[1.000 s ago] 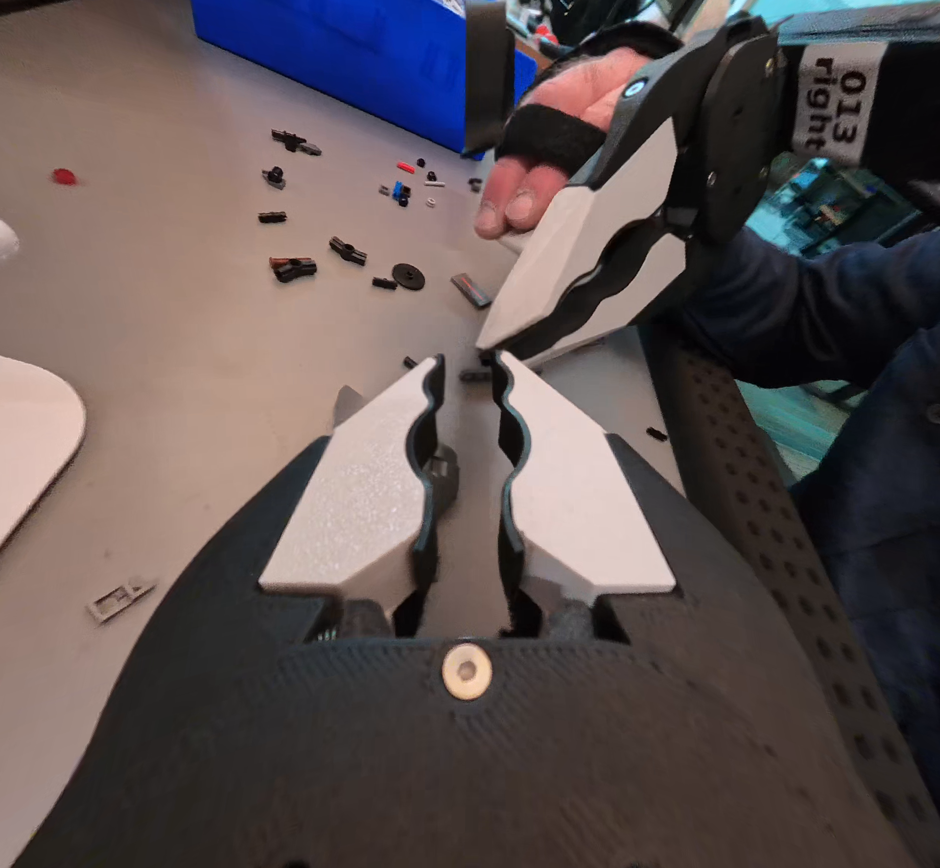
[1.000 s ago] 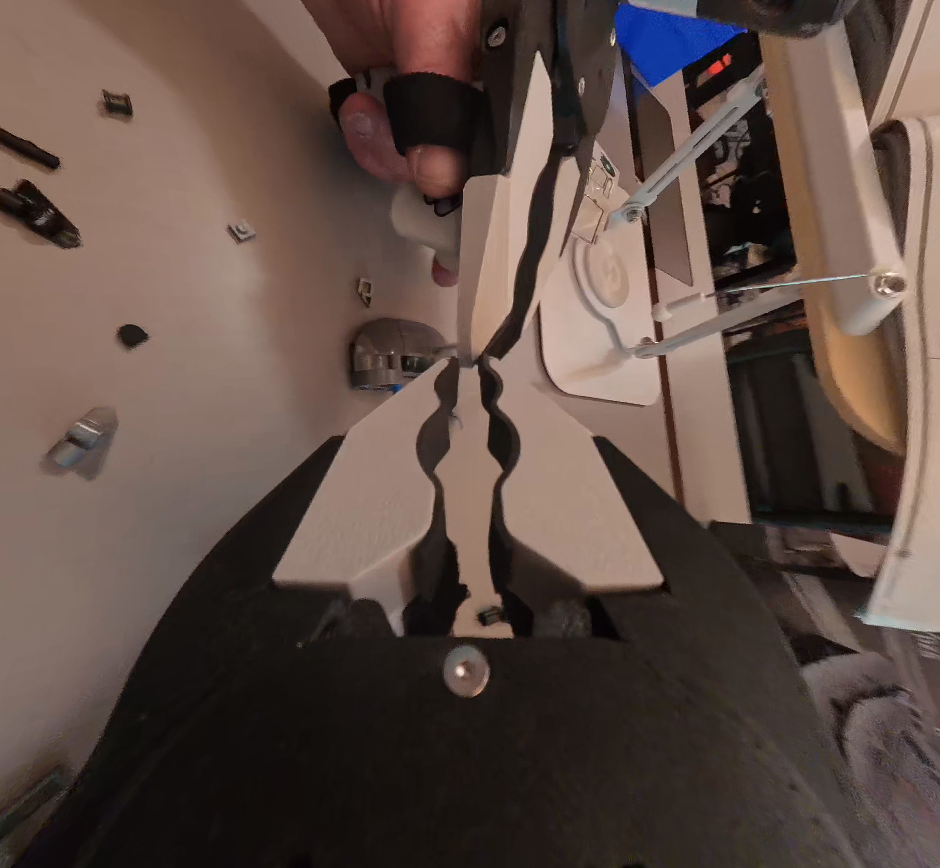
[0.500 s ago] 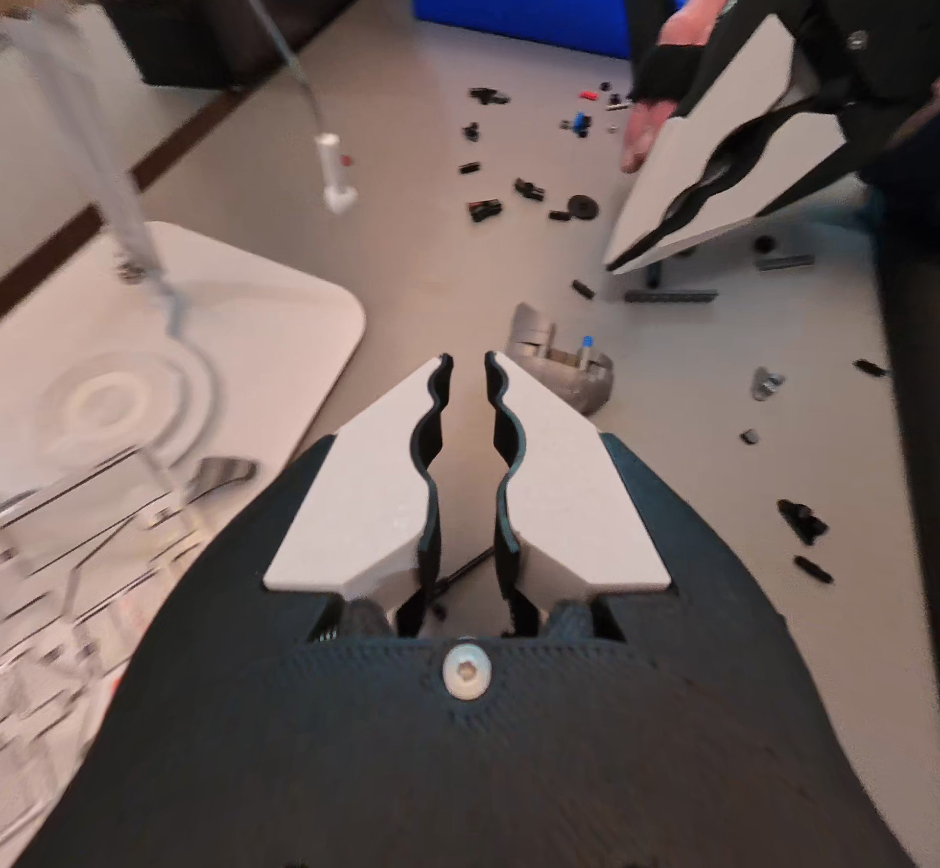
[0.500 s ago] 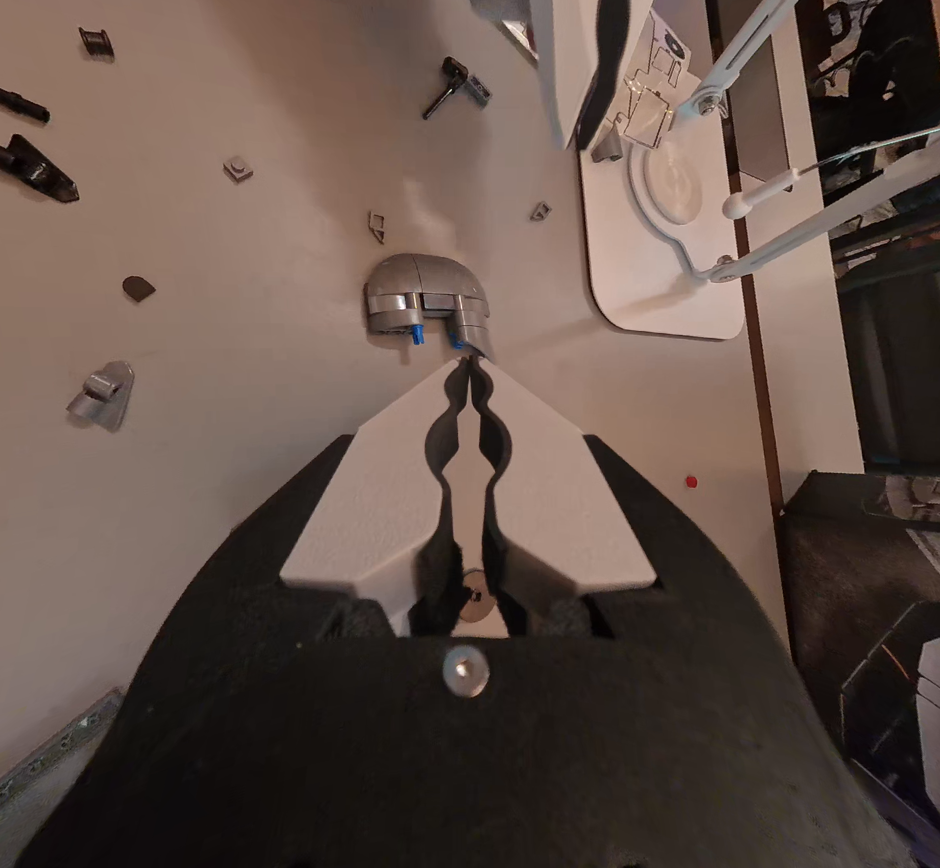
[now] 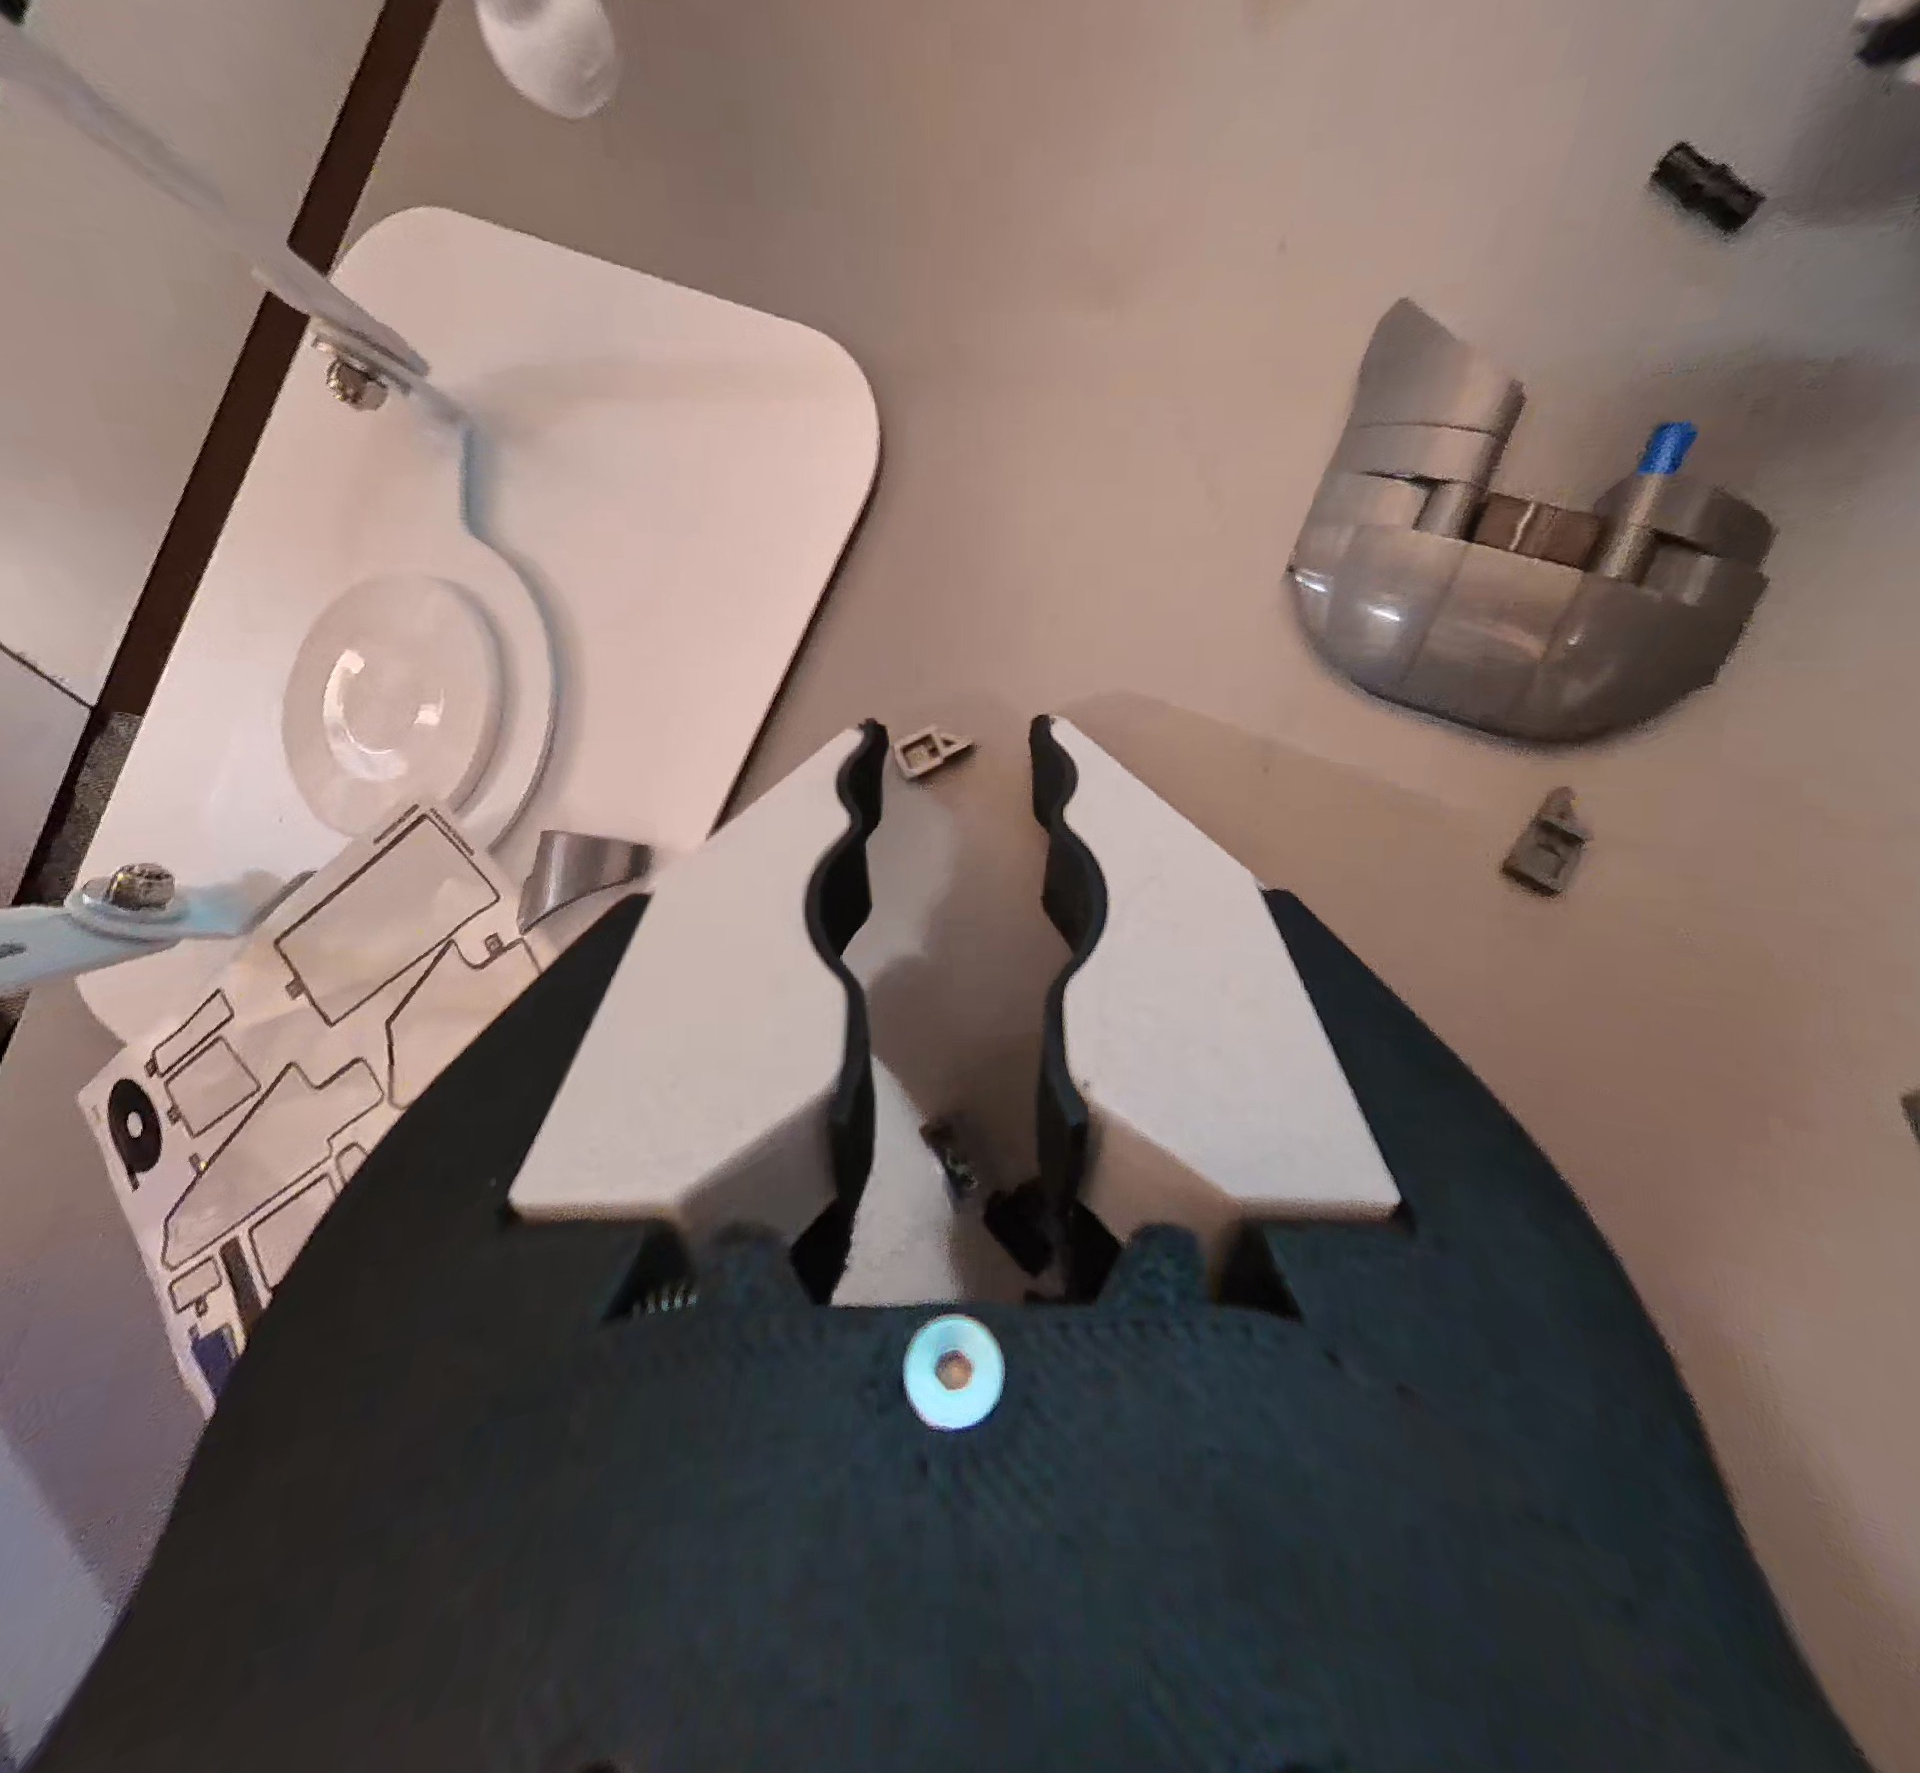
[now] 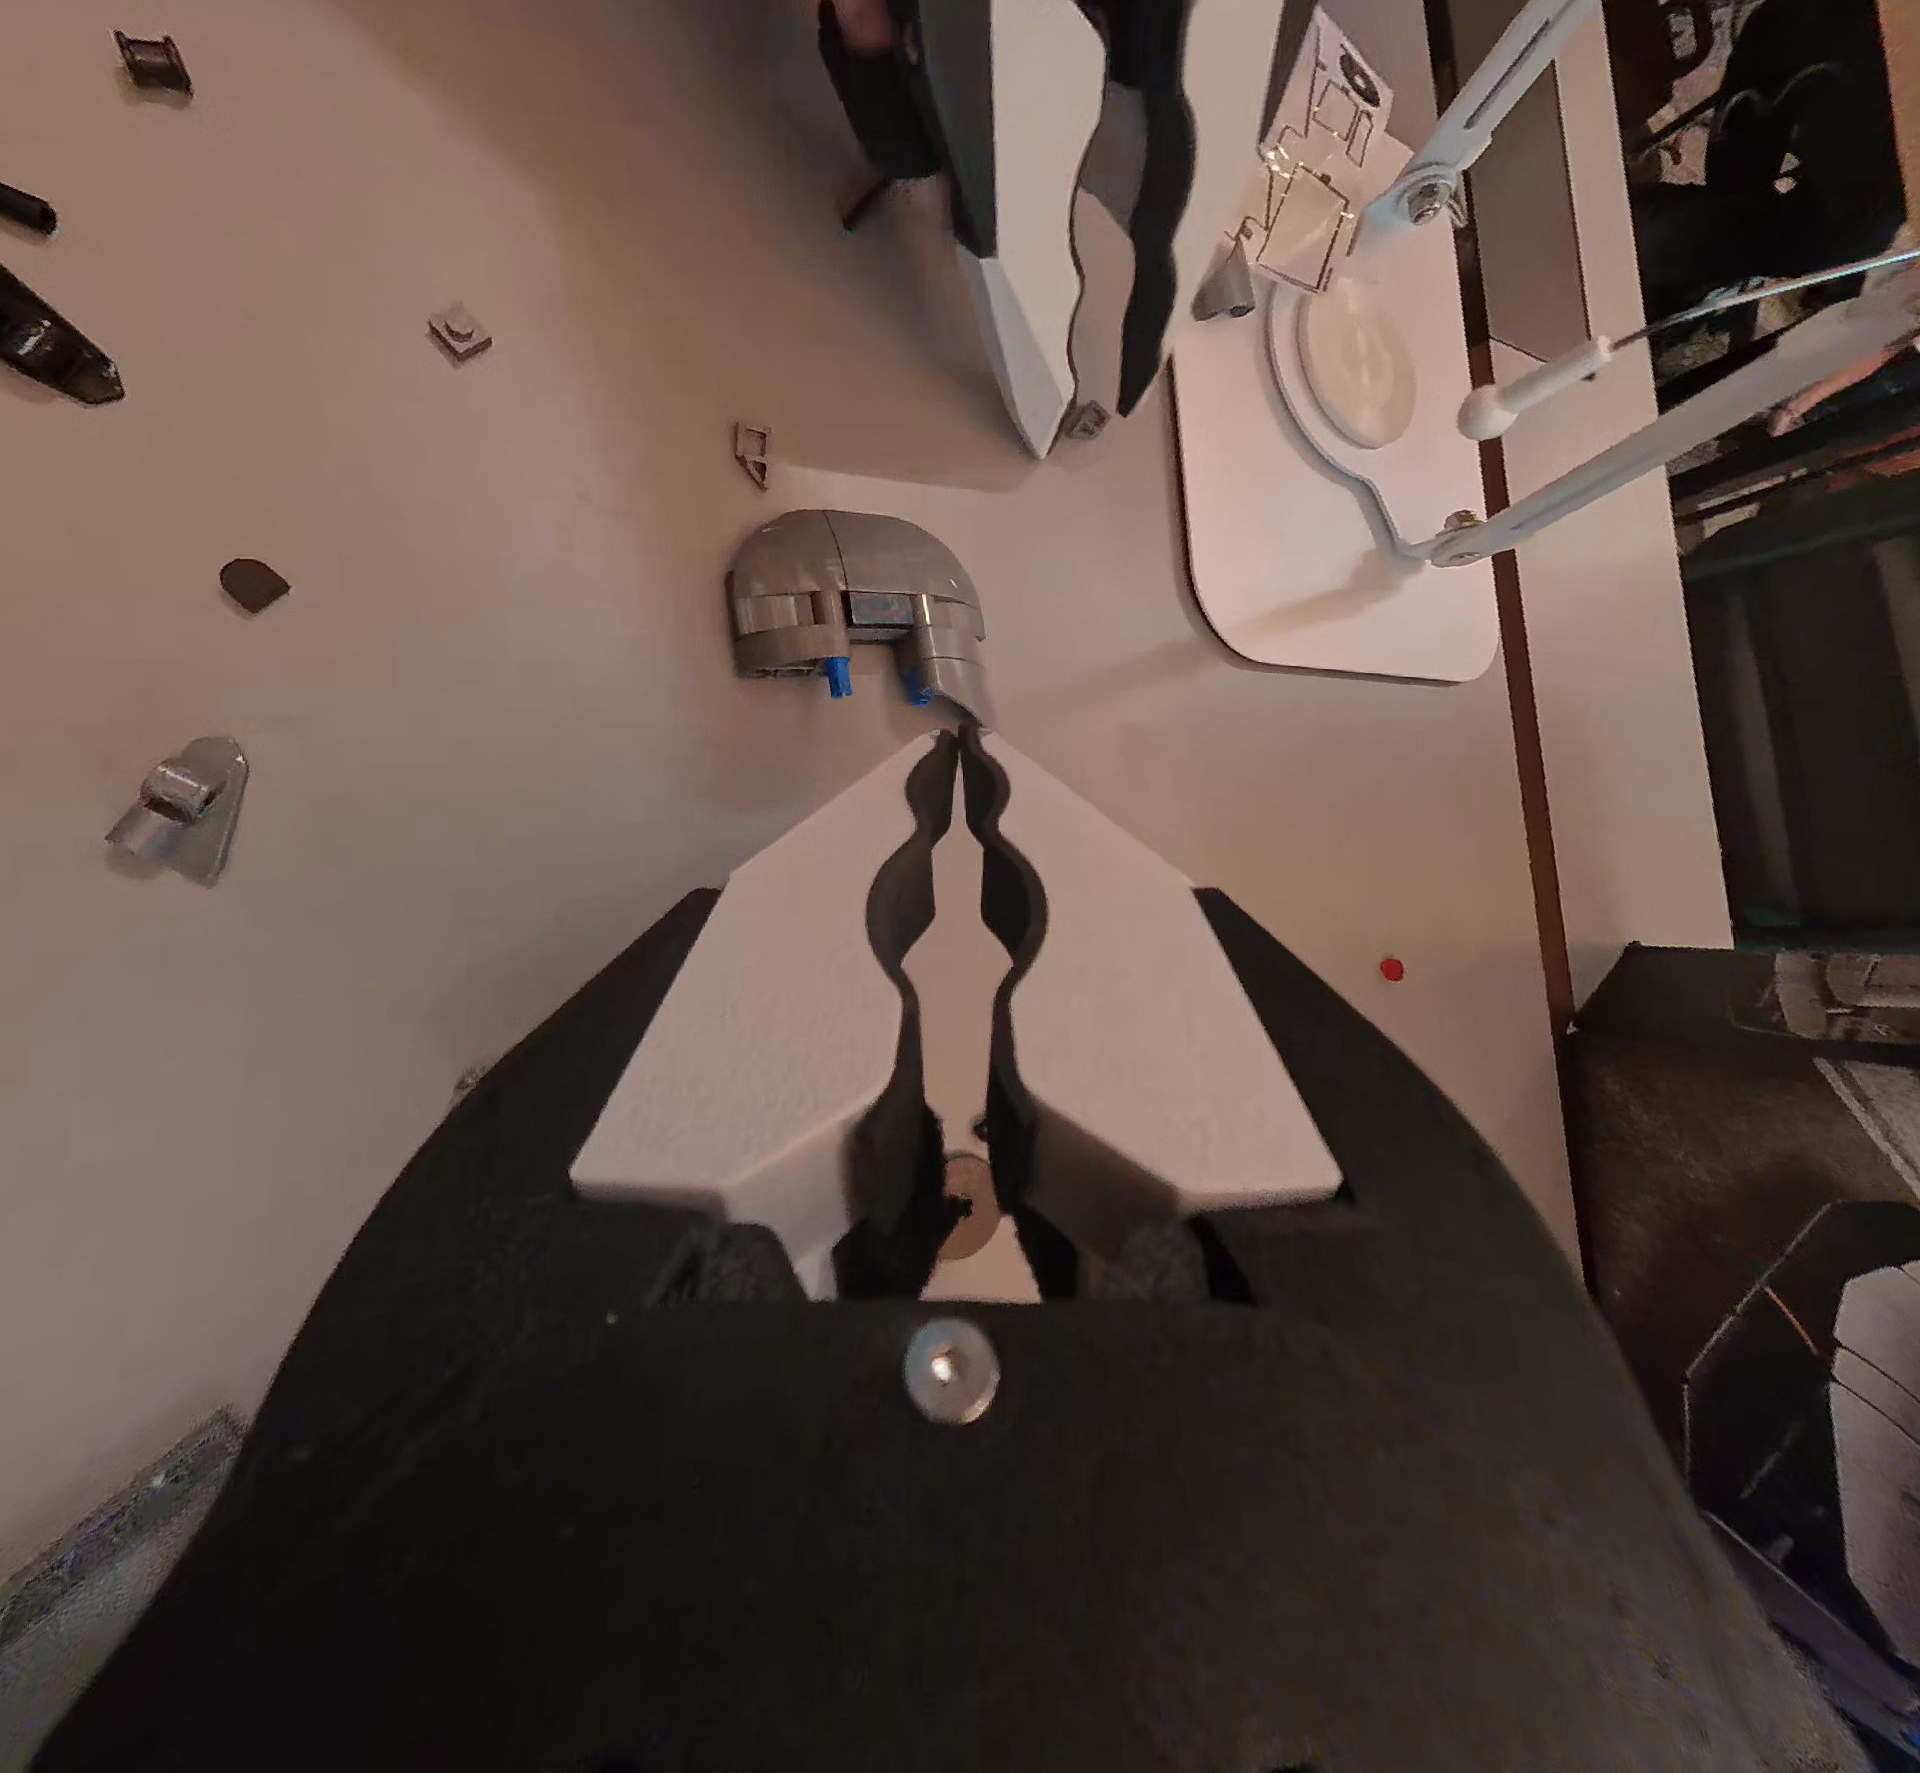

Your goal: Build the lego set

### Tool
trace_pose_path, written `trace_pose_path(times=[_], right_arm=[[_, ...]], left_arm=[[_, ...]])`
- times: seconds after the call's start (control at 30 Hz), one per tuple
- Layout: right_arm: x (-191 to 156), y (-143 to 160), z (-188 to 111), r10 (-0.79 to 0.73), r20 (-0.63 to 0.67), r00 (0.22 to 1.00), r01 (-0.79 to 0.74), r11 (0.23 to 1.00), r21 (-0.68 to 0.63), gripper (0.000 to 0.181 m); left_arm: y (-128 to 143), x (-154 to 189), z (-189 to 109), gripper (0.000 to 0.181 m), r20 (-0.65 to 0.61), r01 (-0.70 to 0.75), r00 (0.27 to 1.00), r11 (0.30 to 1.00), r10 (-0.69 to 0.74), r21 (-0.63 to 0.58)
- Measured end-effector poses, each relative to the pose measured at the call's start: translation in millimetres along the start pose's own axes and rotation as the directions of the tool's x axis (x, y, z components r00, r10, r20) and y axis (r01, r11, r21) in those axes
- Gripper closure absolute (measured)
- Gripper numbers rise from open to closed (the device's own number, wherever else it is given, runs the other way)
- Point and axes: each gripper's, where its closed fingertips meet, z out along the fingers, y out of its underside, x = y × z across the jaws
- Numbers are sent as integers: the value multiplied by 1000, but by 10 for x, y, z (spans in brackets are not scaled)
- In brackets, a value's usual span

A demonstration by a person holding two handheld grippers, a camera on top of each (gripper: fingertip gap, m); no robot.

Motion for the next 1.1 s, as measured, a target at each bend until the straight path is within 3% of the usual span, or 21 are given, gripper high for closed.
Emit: trace_pose_path(times=[0.13,0.27,0.33,0.5,0.6,0.83,0.97,1.1], right_arm=[[34,7,-22,5,-17,1000,-5,1000,1,181],[58,4,-32,10,-30,1000,-10,1000,1,181],[70,8,-33,14,-36,999,-14,1000,-1,181],[79,7,-32,11,-44,999,-12,1000,-2,181],[135,27,-62,29,-67,997,-29,1000,-6,181],[162,74,-53,48,-72,996,-49,999,-10,181],[150,74,-45,46,-66,997,-47,999,-9,181],[161,71,-60,50,-68,996,-51,999,-4,181]], left_arm=[[-2,-214,-136,151,34,101,994,993,-103,56],[204,-579,-305,145,130,206,968,976,-213,63],[294,-636,-333,143,121,250,959,966,-256,62],[442,-870,-353,139,248,232,941,973,-228,16],[297,-781,-343,141,179,237,952,967,-250,88],[278,-718,-103,140,192,176,966,984,-174,4],[315,-731,-14,140,174,204,965,979,-198,-16],[304,-665,-3,155,152,178,973,984,-172,-25]])
